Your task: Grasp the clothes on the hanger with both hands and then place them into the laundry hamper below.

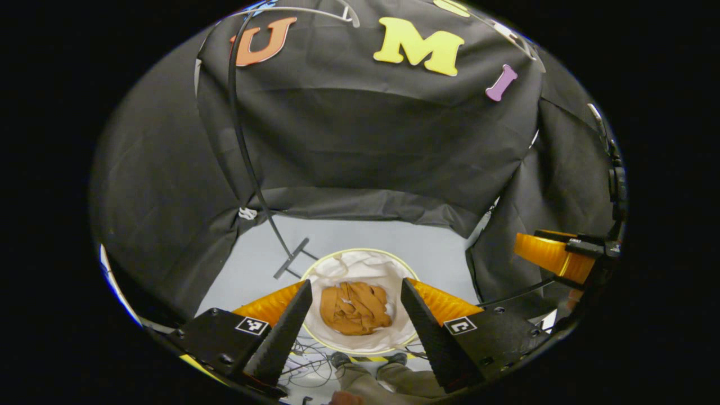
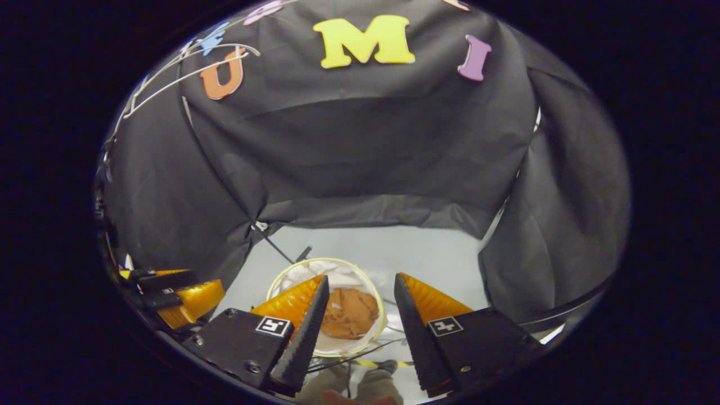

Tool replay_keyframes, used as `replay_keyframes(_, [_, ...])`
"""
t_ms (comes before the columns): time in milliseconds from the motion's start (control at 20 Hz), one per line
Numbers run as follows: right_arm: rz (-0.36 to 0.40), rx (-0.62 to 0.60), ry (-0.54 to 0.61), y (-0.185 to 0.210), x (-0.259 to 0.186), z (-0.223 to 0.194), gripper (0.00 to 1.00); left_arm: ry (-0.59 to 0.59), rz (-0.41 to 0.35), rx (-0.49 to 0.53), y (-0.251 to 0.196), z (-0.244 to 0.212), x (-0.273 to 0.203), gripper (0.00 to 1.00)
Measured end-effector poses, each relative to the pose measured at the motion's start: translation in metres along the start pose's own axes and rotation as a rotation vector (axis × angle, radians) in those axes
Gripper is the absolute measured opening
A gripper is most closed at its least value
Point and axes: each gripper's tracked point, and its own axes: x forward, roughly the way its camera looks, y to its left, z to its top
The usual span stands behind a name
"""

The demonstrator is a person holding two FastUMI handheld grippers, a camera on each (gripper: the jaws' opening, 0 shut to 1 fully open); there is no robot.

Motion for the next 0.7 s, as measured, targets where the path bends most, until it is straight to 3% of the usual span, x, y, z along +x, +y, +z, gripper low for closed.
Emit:
replay_keyframes(600, [0.06,-0.114,-0.388,-0.005,-0.155,0.073,0.75,-0.296,0.014,0.074,-0.022,0.069,-0.106,1.0])
replay_keyframes(700, [0.071,-0.116,-0.464,-0.01,-0.182,0.086,0.77,-0.36,0.019,0.088,-0.027,0.084,-0.131,0.97])
